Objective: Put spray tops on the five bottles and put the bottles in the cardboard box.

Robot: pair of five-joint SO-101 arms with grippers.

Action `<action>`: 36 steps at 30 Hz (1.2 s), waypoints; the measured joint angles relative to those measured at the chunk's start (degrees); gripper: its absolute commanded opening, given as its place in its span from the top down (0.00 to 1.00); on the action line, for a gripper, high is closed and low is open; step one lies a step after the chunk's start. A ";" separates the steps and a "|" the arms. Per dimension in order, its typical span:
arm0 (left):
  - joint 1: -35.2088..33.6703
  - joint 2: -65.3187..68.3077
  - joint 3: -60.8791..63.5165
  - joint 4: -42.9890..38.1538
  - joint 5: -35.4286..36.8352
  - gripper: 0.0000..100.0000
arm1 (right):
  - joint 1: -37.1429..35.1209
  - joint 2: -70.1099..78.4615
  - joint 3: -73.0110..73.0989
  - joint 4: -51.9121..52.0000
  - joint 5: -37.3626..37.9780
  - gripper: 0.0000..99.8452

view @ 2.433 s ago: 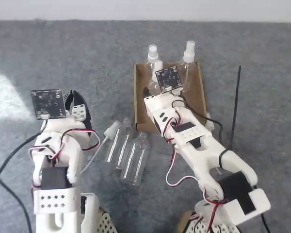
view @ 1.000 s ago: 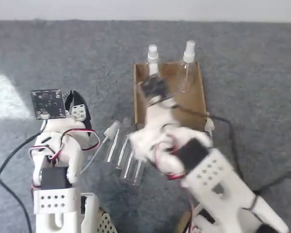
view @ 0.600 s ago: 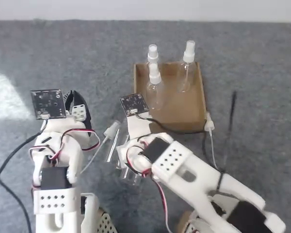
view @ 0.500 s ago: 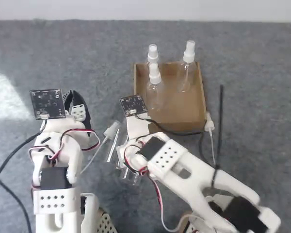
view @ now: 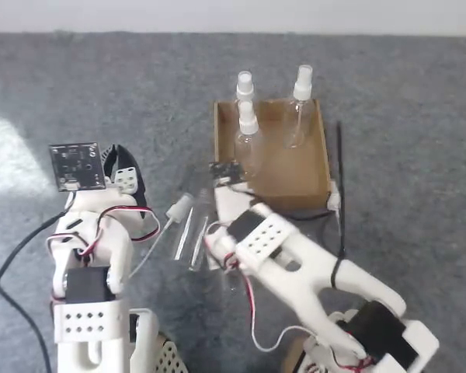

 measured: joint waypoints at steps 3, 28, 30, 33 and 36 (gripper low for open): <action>-0.09 0.00 0.00 0.00 0.00 0.99 | 5.19 -3.43 0.09 3.52 7.21 0.99; 3.43 78.95 -50.99 31.03 -19.60 0.87 | 58.99 -24.44 -19.16 41.41 75.60 0.99; 5.01 80.44 -50.99 31.74 -20.40 0.85 | 64.35 -20.31 -19.16 39.91 78.95 0.99; 6.42 80.62 -51.08 32.00 -20.57 0.83 | 72.79 -13.45 -19.16 33.32 81.58 0.99; 6.86 80.88 -51.08 32.09 -20.92 0.83 | 79.12 -5.63 -19.16 25.93 82.46 0.99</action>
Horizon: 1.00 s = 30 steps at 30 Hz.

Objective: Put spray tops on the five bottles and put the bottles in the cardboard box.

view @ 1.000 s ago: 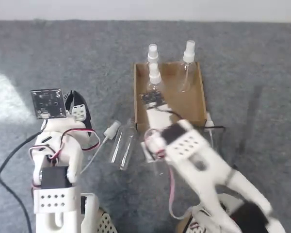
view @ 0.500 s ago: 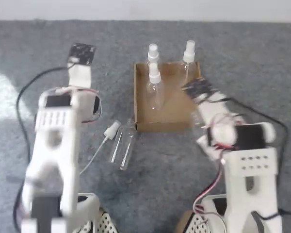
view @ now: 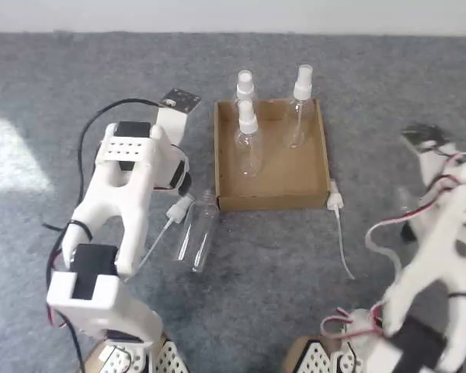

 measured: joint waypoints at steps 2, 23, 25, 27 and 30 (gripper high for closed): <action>0.18 0.09 0.26 0.00 -0.35 0.83 | 2.37 5.01 0.00 -4.57 0.18 0.99; 0.53 0.09 12.48 -12.84 -2.46 0.99 | 7.56 23.03 -0.70 -21.98 0.35 0.99; -0.53 0.09 12.48 -12.84 -2.46 0.99 | 8.09 23.47 -0.97 -22.68 0.35 0.99; -1.58 0.09 12.48 -12.84 -2.46 0.99 | 8.18 23.65 -1.14 -22.77 0.35 0.98; -3.60 0.09 11.78 -10.81 -2.46 0.99 | 8.35 23.65 -1.23 -22.77 0.26 0.88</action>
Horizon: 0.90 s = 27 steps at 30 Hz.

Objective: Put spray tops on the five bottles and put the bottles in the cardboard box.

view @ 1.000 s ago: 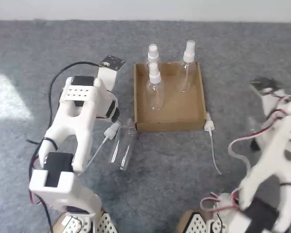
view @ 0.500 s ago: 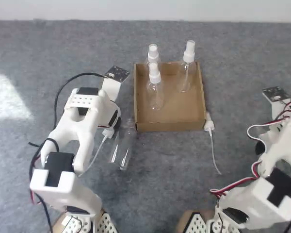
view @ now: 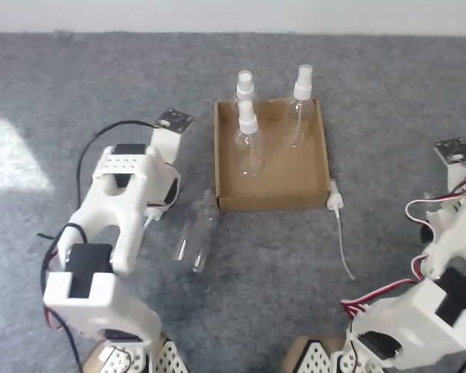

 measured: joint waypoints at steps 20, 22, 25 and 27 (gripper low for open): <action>-1.32 -31.47 -2.46 13.63 8.18 0.99 | -5.36 0.18 -11.52 8.70 -4.92 0.71; -1.23 -31.47 -2.46 13.63 8.18 0.99 | -5.54 0.18 -13.01 8.97 -4.92 0.71; -1.41 -31.47 -2.46 13.63 8.18 0.99 | -5.27 2.20 -15.65 10.20 -4.31 0.71; -1.41 -31.47 -2.46 13.63 8.18 0.99 | -4.13 5.54 -18.46 12.31 -3.52 0.71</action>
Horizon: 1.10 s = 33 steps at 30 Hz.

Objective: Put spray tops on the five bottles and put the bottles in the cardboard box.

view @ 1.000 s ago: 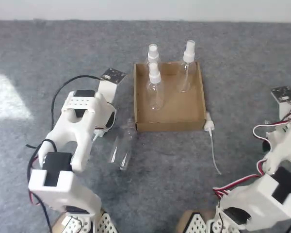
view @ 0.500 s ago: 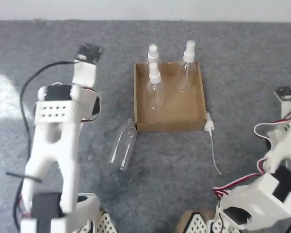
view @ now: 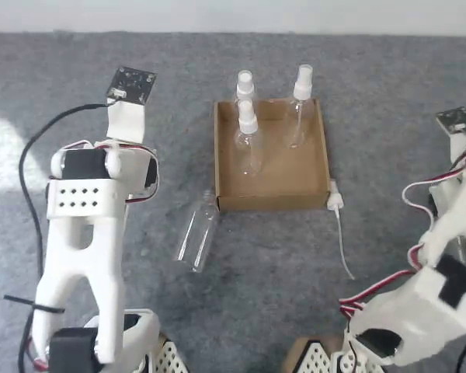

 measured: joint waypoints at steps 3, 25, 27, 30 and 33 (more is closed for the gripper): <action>0.09 0.00 0.00 0.00 0.00 0.99 | 2.46 5.19 -5.80 2.37 0.70 0.71; 0.09 -2.64 -0.18 0.00 0.18 0.99 | 0.44 12.66 -16.79 8.44 -2.02 0.99; 0.09 -6.15 -1.05 0.00 1.76 0.99 | -2.20 6.42 -16.79 9.49 -5.45 0.99; 0.00 -13.54 -1.49 0.00 4.04 0.99 | -7.91 -3.87 -15.56 10.20 -10.90 0.99; 0.09 -21.98 -1.49 0.00 6.68 0.99 | -16.35 -15.03 -8.79 9.41 -16.26 0.99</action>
